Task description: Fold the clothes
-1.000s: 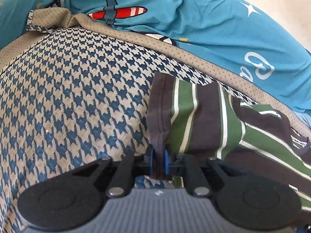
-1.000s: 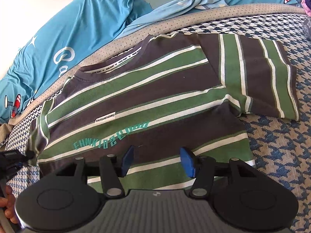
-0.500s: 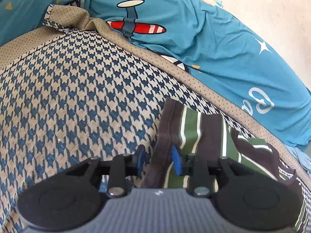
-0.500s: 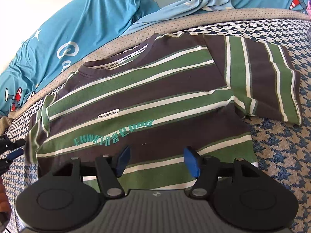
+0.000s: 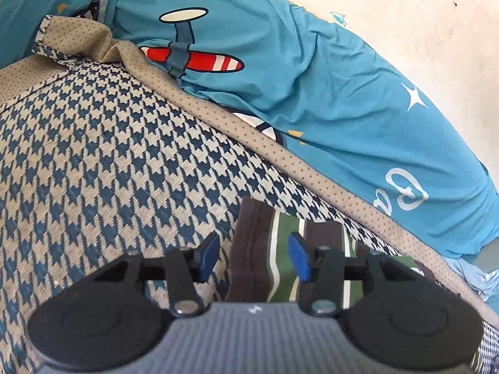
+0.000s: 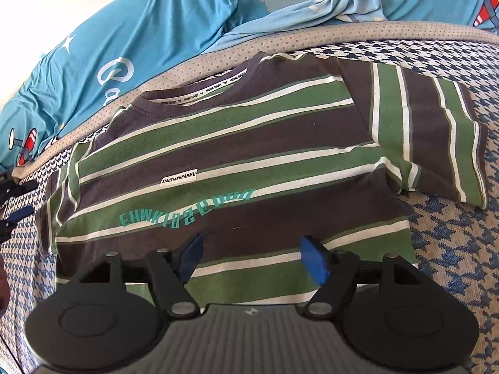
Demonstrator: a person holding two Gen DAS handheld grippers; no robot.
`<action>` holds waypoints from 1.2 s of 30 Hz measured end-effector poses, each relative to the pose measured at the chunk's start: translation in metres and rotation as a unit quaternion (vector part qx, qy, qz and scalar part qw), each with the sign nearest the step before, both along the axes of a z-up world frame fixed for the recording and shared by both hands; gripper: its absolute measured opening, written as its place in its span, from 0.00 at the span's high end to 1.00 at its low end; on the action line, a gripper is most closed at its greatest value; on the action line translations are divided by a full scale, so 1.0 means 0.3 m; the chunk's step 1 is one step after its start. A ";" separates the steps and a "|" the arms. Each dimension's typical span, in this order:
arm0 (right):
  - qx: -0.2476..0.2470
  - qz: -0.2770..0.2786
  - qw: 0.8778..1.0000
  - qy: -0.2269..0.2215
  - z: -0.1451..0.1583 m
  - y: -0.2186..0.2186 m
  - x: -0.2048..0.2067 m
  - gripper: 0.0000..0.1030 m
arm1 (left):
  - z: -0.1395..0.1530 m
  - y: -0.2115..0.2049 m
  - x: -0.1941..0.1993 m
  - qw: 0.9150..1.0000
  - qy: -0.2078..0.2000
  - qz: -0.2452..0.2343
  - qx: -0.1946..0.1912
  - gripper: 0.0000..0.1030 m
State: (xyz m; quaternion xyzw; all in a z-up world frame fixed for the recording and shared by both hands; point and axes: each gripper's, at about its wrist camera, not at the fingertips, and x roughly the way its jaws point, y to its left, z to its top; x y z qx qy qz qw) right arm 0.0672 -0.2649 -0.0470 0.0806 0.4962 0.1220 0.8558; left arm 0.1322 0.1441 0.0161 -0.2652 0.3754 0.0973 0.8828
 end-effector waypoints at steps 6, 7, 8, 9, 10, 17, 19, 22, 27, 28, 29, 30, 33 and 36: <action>-0.006 0.008 1.000 -0.002 -0.004 0.013 0.002 0.27 | -0.054 0.010 0.056 1.000 0.008 -0.007 -0.002 0.58; -0.007 0.009 1.000 -0.003 -0.005 0.015 0.002 0.26 | -0.056 0.010 0.063 1.000 0.006 -0.009 -0.001 0.58; -0.008 0.010 1.000 -0.003 -0.006 0.017 0.002 0.26 | -0.058 0.011 0.070 1.000 0.006 -0.010 -0.001 0.58; -0.009 0.011 1.000 -0.004 -0.007 0.020 0.002 0.25 | -0.061 0.011 0.077 1.000 0.005 -0.012 -0.001 0.58; -0.010 0.013 1.000 -0.004 -0.007 0.022 0.001 0.24 | -0.063 0.014 0.081 1.000 0.004 -0.011 -0.003 0.58; -0.017 0.018 1.000 -0.007 -0.011 0.035 0.002 0.19 | -0.066 -0.008 0.093 1.000 0.005 -0.019 0.017 0.83; -0.019 0.020 1.000 -0.007 -0.012 0.039 0.003 0.18 | -0.070 -0.014 0.087 1.000 0.002 -0.017 0.021 0.89; -0.021 0.021 1.000 -0.008 -0.012 0.041 0.004 0.18 | -0.067 -0.038 0.077 0.999 -0.003 -0.016 0.038 0.93; -0.020 0.020 1.000 -0.008 -0.012 0.041 0.005 0.17 | -0.019 -0.108 0.055 0.989 -0.019 -0.007 0.145 0.94; -0.020 0.020 1.000 -0.008 -0.012 0.041 0.004 0.17 | -0.013 -0.119 0.051 0.986 -0.021 -0.004 0.167 0.94; -0.020 0.020 1.000 -0.008 -0.011 0.041 0.003 0.17 | -0.013 -0.121 0.050 0.984 -0.017 -0.001 0.178 0.94; -0.021 0.020 1.000 -0.008 -0.011 0.041 0.003 0.17 | -0.017 -0.121 0.050 0.983 -0.011 0.003 0.184 0.94; -0.020 0.021 1.000 -0.008 -0.011 0.039 0.003 0.17 | -0.054 -0.101 0.056 0.982 0.019 0.017 0.189 0.94; -0.020 0.021 1.000 -0.007 -0.009 0.040 0.007 0.17 | -0.085 -0.095 0.060 0.979 0.032 0.016 0.200 0.94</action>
